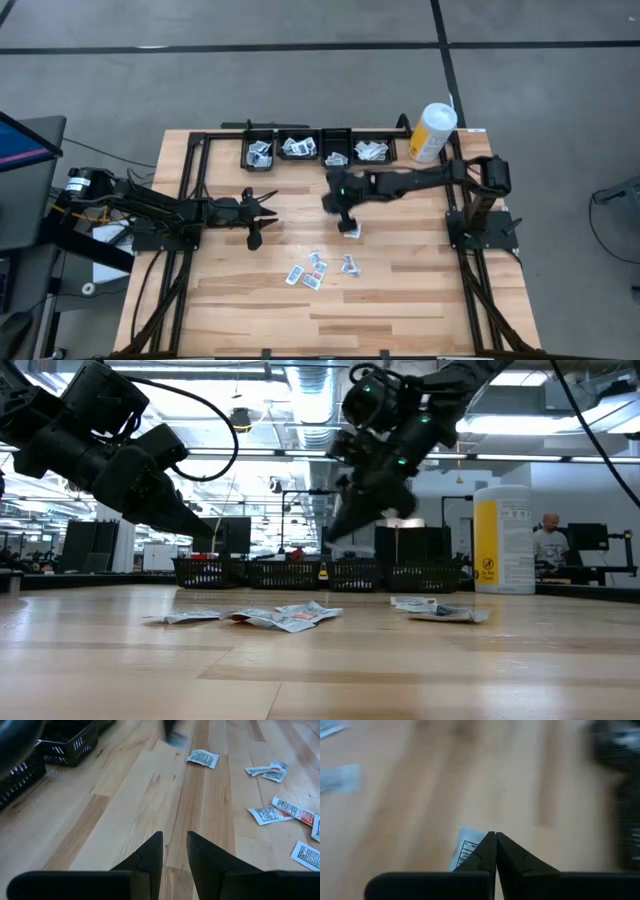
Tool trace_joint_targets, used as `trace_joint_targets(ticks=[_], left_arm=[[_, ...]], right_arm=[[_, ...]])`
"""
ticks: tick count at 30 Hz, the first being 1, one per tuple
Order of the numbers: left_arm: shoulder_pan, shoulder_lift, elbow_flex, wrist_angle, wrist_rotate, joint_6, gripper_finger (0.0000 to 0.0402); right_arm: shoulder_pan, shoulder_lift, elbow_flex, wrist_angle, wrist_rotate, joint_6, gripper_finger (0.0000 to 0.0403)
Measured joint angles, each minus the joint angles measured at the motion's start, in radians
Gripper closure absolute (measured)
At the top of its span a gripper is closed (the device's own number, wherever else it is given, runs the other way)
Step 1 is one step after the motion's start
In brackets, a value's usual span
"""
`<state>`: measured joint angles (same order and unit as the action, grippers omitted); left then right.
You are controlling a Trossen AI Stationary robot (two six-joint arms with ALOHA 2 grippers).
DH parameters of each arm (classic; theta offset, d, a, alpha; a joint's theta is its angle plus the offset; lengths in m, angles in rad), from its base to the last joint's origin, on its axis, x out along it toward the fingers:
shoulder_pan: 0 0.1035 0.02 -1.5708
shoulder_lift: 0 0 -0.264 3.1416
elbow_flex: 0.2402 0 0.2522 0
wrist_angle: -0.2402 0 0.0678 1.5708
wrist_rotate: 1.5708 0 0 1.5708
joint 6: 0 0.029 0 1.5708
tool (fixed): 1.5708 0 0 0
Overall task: Pick & Place First Aid Supplies
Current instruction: Put the orange ointment pack into the middle right black bin
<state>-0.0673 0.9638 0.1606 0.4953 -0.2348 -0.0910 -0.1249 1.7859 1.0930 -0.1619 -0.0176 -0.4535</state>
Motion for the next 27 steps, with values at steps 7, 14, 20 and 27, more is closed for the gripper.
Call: trace_joint_targets(ticks=[7,14,20,27], left_arm=[[0.000,0.000,0.000,0.000,0.000,0.000,0.0314],[0.000,0.000,0.000,0.000,0.000,0.000,0.0314],[0.000,0.000,0.000,0.000,0.000,0.004,0.0314],[0.000,0.000,0.000,0.000,0.000,0.004,0.0314]], right_arm=[[-0.192,0.000,0.034,0.156,0.112,-0.002,0.0402],[-0.378,0.001,0.034,0.211,0.135,0.073,0.0402],[-0.454,0.001,0.034,0.223,0.061,0.190,0.0402],[-0.458,0.002,0.034,0.231,0.043,0.227,0.0389]])
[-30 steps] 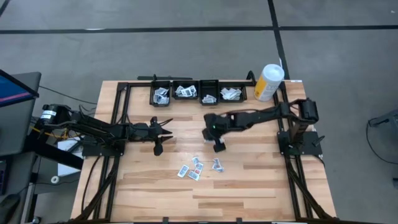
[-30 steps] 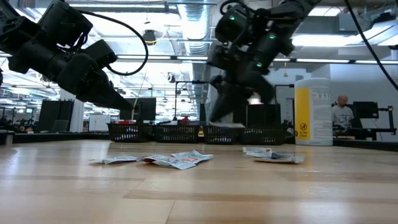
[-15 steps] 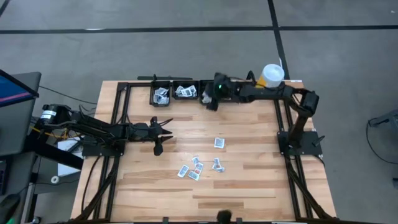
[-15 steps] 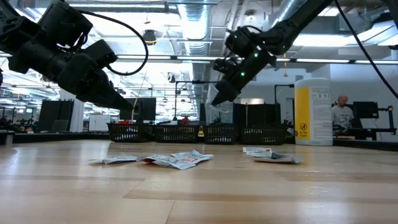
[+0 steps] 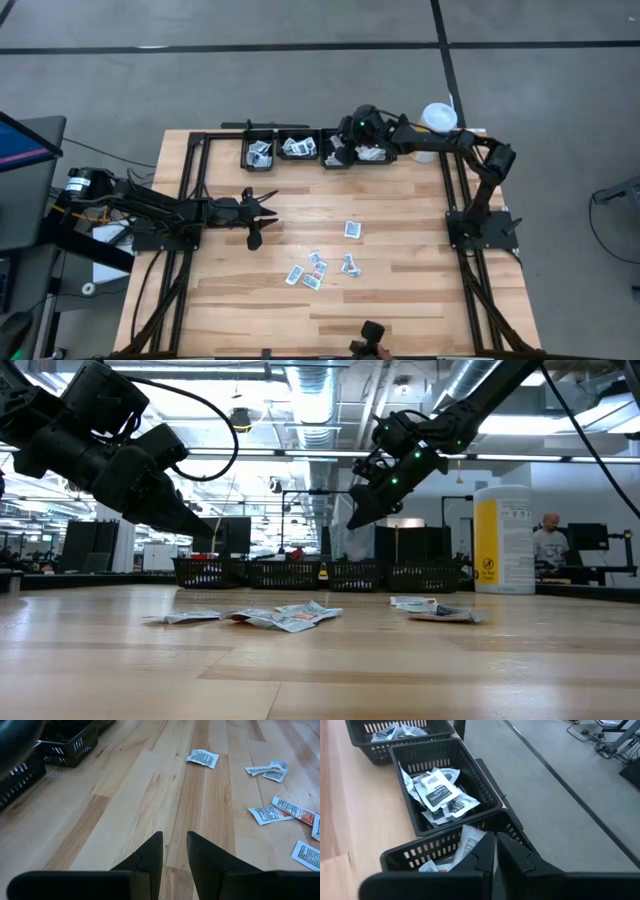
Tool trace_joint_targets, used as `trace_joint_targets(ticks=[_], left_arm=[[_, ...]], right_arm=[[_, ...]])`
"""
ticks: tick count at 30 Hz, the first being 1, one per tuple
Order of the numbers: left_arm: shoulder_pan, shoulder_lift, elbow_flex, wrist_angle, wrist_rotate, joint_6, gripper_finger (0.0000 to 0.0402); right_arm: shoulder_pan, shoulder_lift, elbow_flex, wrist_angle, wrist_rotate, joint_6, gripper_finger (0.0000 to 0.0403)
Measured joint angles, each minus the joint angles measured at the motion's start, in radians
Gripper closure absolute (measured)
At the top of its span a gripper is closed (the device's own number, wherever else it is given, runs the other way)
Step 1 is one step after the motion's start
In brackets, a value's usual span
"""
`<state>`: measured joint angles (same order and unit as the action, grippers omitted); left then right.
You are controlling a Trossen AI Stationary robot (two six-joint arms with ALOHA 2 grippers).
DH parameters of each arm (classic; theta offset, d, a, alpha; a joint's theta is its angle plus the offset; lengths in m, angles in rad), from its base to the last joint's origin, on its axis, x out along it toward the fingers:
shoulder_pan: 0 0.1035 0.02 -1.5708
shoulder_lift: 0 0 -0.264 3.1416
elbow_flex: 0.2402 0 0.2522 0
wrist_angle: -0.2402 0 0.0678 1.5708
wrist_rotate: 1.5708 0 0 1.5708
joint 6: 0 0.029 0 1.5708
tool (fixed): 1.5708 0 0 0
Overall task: Pick & Place First Aid Supplies
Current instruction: Put the orange ointment pack into the middle right black bin
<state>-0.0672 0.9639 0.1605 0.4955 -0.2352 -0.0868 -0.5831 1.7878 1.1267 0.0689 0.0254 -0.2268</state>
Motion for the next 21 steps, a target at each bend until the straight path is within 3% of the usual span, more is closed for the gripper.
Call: trace_joint_targets(ticks=[9,21], left_arm=[[0.000,0.000,0.000,0.000,0.000,0.000,0.0314],[0.000,0.000,0.000,0.000,0.000,0.000,0.0314]], right_arm=[[0.000,0.001,0.000,-0.001,0.000,0.000,0.0344],[0.058,0.001,0.000,0.040,-0.003,-0.045,0.0340]])
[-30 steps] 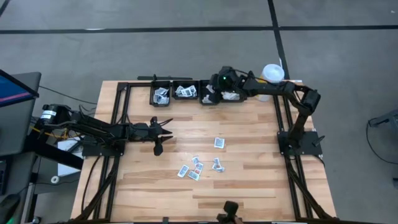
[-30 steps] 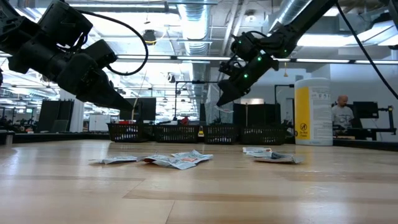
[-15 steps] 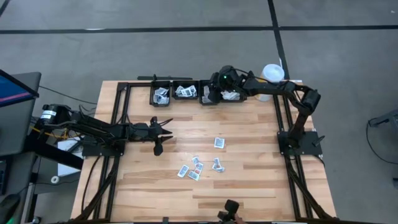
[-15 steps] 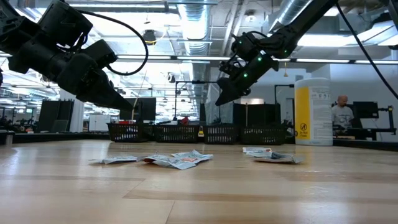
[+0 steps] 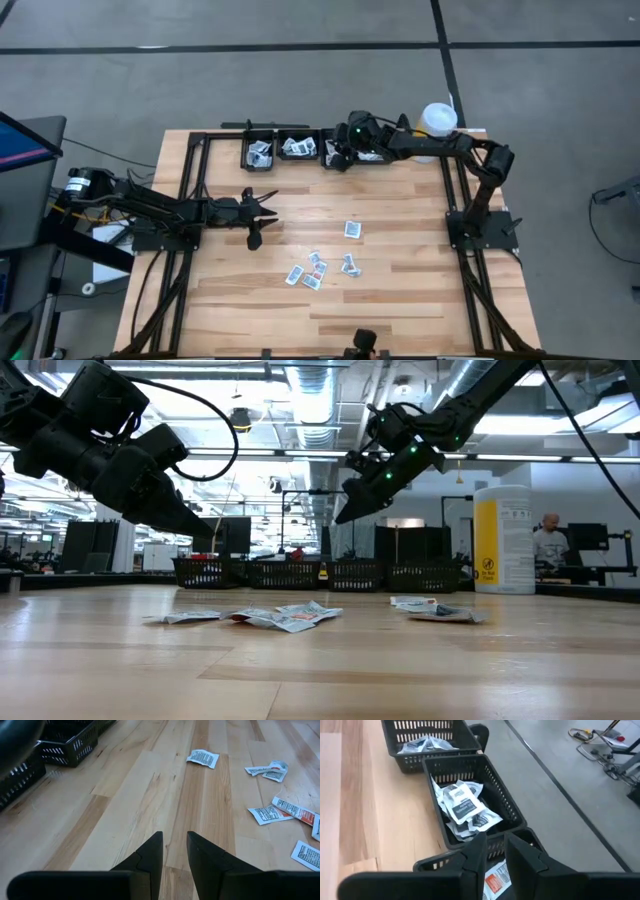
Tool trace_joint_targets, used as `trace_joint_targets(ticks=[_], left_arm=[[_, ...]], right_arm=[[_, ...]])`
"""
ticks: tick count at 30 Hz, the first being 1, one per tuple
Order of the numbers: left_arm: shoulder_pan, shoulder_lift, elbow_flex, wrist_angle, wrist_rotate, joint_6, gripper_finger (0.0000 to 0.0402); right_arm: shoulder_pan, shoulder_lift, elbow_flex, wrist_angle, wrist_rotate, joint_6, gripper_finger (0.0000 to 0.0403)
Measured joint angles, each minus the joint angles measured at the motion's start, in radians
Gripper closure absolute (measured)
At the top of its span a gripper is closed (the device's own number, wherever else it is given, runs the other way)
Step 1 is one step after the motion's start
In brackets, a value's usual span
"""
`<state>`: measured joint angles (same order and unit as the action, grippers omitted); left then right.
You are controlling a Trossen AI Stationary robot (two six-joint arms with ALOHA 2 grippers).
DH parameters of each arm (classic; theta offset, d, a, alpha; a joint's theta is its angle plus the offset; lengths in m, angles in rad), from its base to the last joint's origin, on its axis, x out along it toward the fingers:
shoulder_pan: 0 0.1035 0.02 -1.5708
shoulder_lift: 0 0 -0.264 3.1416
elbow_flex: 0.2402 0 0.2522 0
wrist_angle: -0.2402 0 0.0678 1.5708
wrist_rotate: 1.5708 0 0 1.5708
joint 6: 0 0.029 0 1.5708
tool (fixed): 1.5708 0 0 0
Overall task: Pick & Place First Aid Supplies
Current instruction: Put the orange ointment pack into the middle right black bin
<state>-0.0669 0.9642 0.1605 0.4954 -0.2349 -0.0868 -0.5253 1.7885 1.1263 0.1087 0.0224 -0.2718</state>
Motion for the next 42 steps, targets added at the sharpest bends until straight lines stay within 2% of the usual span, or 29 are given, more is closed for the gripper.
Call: trace_joint_targets(ticks=[4,9,12,18,24,30,35,42], left_arm=[[0.000,0.000,0.000,0.000,0.000,0.000,0.0314],[0.000,0.000,0.000,0.000,0.000,0.000,0.0314],[0.000,0.000,0.000,0.000,0.000,0.000,0.0314],[0.000,0.000,0.000,0.000,0.000,0.000,0.0314],[0.000,0.000,0.000,0.000,0.000,0.000,0.0314],[0.000,0.000,0.000,0.002,0.000,-0.005,0.0314],[0.000,0.000,0.000,0.006,0.000,-0.024,0.0314],[0.000,0.000,0.000,0.010,0.000,-0.026,0.0314]], right_arm=[[0.024,0.000,0.000,-0.019,-0.017,0.000,0.0340],[0.136,0.000,0.000,-0.149,-0.234,-0.068,0.0340],[0.235,0.000,0.000,-0.282,-0.291,-0.112,0.0340],[0.456,0.000,-0.070,-0.352,-0.287,-0.145,0.0340],[0.594,0.000,-0.135,-0.357,-0.284,-0.056,0.0340],[0.673,0.000,-0.140,-0.376,-0.284,-0.039,0.0340],[0.697,0.000,-0.140,-0.397,-0.247,-0.020,0.0340],[0.715,0.000,-0.140,-0.423,-0.248,0.035,0.0340]])
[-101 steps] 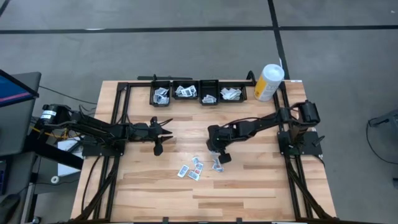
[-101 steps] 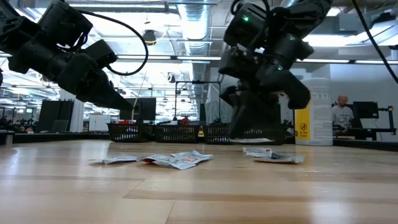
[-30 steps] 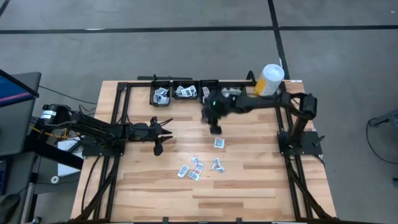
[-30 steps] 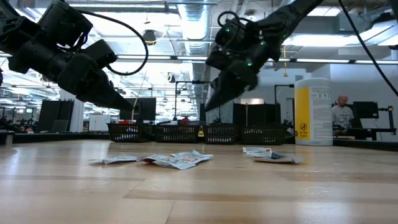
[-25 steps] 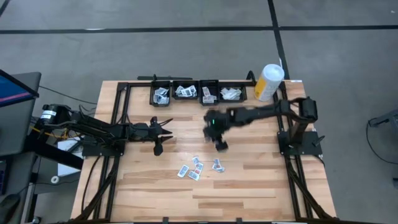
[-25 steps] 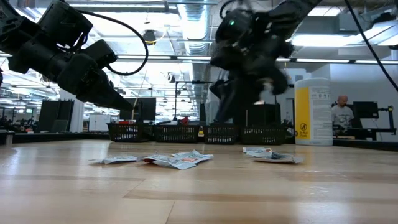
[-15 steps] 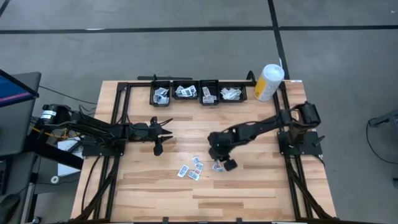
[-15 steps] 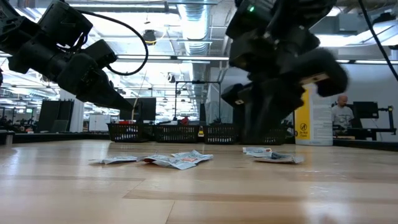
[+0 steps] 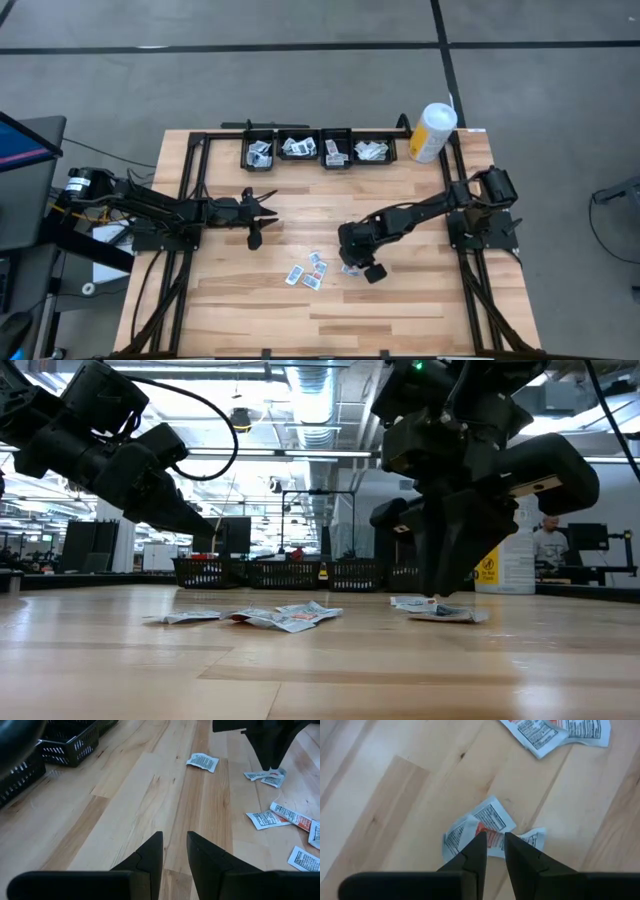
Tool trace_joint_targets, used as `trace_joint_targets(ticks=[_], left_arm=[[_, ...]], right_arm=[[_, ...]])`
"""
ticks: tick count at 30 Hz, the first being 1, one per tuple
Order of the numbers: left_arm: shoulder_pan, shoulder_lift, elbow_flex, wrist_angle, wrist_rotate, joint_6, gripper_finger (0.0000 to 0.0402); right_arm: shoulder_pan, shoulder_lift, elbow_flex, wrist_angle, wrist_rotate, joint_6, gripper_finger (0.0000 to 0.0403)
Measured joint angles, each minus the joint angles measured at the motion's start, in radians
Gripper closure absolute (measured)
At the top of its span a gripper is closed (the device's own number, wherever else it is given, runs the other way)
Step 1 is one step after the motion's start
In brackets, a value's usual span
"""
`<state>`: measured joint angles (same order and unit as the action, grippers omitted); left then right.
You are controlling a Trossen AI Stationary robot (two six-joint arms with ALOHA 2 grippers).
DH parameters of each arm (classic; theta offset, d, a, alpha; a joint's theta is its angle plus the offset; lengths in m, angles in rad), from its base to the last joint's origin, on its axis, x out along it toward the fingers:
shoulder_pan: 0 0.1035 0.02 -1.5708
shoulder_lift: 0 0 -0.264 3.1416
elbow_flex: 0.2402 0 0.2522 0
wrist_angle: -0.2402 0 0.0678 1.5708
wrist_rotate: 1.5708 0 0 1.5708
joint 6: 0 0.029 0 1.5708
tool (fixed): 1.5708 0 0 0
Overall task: Pick & Place First Aid Supplies
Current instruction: Put the orange ointment pack into the middle right black bin
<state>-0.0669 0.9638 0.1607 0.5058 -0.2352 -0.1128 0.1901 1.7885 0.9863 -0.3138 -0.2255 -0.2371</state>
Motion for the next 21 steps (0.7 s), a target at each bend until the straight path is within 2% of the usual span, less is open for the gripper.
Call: trace_joint_targets(ticks=[7,16,21], left_arm=[[0.000,0.000,0.000,0.001,0.000,0.000,0.0314],[0.000,0.000,0.000,0.005,0.000,0.000,0.0314],[0.000,0.000,0.000,0.005,0.000,0.000,0.0314]], right_arm=[[0.013,0.000,0.000,0.003,0.049,-0.066,0.0340],[0.027,0.000,0.000,0.003,0.074,-0.327,0.0340],[0.039,0.000,0.000,0.009,0.071,-0.399,0.0340]])
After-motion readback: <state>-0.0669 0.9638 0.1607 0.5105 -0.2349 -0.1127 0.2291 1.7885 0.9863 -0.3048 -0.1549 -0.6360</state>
